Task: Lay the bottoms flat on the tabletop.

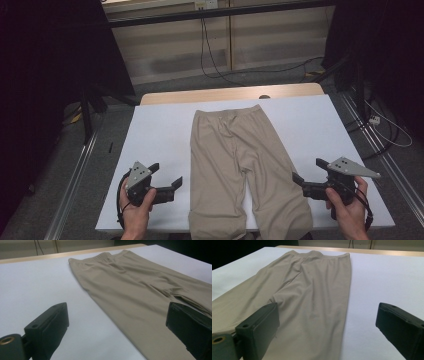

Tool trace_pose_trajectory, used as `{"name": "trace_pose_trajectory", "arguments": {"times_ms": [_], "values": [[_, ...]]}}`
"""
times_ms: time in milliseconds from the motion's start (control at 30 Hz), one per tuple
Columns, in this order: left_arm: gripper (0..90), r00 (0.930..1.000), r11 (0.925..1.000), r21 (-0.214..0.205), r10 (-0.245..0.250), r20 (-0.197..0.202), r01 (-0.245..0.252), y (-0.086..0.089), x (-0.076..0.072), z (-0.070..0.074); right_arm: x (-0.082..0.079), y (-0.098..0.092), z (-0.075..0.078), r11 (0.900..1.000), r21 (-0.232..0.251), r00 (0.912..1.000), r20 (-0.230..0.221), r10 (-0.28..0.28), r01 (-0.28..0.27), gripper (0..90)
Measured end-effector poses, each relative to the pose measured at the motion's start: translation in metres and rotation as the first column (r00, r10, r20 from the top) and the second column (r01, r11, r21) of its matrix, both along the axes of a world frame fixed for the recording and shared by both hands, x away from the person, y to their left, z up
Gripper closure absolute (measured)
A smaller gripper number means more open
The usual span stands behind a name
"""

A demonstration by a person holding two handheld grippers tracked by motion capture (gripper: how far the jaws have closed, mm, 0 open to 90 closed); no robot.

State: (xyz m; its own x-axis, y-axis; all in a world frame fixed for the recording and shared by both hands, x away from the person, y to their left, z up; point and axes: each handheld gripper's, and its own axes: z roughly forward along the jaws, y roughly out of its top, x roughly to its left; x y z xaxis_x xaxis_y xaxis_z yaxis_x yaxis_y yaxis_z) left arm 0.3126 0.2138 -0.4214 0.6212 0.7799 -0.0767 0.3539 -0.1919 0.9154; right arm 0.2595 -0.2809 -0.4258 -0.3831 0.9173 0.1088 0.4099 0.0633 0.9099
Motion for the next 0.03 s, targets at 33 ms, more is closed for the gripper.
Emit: {"name": "trace_pose_trajectory", "arguments": {"times_ms": [33], "values": [[4.8,1.0000,1.0000,0.002,-0.001,-0.001,0.001,0.0004,0.0010,0.0000,0.0004,0.0002,-0.0003,1.0000,0.001,1.0000,-0.003,-0.001,0.001,4.2]]}}
